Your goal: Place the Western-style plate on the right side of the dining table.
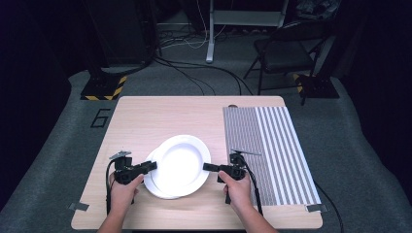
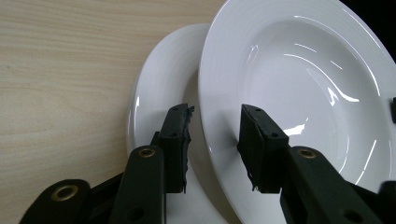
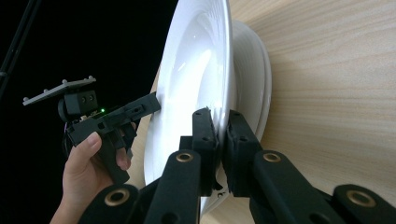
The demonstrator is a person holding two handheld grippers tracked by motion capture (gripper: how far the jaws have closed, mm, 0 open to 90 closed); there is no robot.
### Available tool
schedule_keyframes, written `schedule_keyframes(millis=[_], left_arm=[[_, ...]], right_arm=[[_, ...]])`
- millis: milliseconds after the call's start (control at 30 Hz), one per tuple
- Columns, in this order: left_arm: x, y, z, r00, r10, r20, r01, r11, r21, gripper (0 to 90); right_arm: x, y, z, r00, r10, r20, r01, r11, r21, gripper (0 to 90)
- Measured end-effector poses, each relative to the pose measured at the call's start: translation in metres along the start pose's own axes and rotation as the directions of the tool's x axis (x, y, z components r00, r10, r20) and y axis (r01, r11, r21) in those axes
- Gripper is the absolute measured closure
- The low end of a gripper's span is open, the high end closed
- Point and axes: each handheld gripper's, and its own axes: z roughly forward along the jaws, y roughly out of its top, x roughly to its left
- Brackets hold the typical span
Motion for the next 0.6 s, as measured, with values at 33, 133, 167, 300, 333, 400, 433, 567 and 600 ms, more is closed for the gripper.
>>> schedule_keyframes(millis=[33, 133, 167, 300, 333, 400, 433, 567, 600], left_arm=[[-0.0006, -0.0003, 0.0002, 1.0000, -0.005, 0.002, 0.005, 1.0000, 0.000, 61.0], [-0.0010, -0.0009, 0.0015, 0.9999, -0.007, 0.013, 0.007, 1.0000, 0.000, 59.3], [-0.0012, -0.0011, 0.0020, 0.9997, -0.014, 0.019, 0.014, 0.9999, 0.000, 58.6], [-0.0023, -0.0019, 0.0038, 0.9990, -0.029, 0.033, 0.029, 0.9996, 0.007, 57.5], [-0.0023, -0.0021, 0.0042, 0.9988, -0.029, 0.039, 0.028, 0.9995, 0.016, 57.5], [-0.0038, -0.0030, 0.0056, 0.9984, -0.035, 0.044, 0.034, 0.9991, 0.023, 57.5], [-0.0048, -0.0033, 0.0058, 0.9986, -0.036, 0.039, 0.035, 0.9991, 0.023, 57.4], [-0.0085, -0.0049, 0.0048, 0.9984, -0.051, 0.023, 0.051, 0.9985, 0.021, 56.7], [-0.0086, -0.0052, 0.0043, 0.9990, -0.041, 0.018, 0.041, 0.9989, 0.022, 56.7]], right_arm=[[-0.0005, -0.0003, -0.0001, 1.0000, 0.000, 0.000, 0.000, 1.0000, -0.001, 84.3], [-0.0014, -0.0007, -0.0003, 1.0000, -0.003, -0.004, 0.003, 1.0000, 0.000, 84.4], [-0.0016, -0.0008, -0.0003, 1.0000, -0.003, -0.006, 0.003, 1.0000, -0.001, 84.3], [-0.0021, -0.0013, -0.0003, 0.9999, -0.008, -0.011, 0.008, 0.9999, -0.007, 84.3], [-0.0022, -0.0013, -0.0002, 0.9999, -0.008, -0.012, 0.008, 0.9999, -0.007, 84.3], [-0.0017, -0.0017, -0.0003, 1.0000, -0.001, -0.010, 0.001, 1.0000, -0.007, 84.3], [-0.0016, -0.0017, -0.0004, 0.9999, -0.001, -0.011, 0.001, 1.0000, -0.006, 84.3], [-0.0020, -0.0023, -0.0004, 1.0000, -0.005, -0.008, 0.005, 0.9999, -0.013, 84.3], [-0.0022, -0.0024, -0.0005, 0.9999, -0.004, -0.010, 0.004, 0.9999, -0.014, 84.3]])
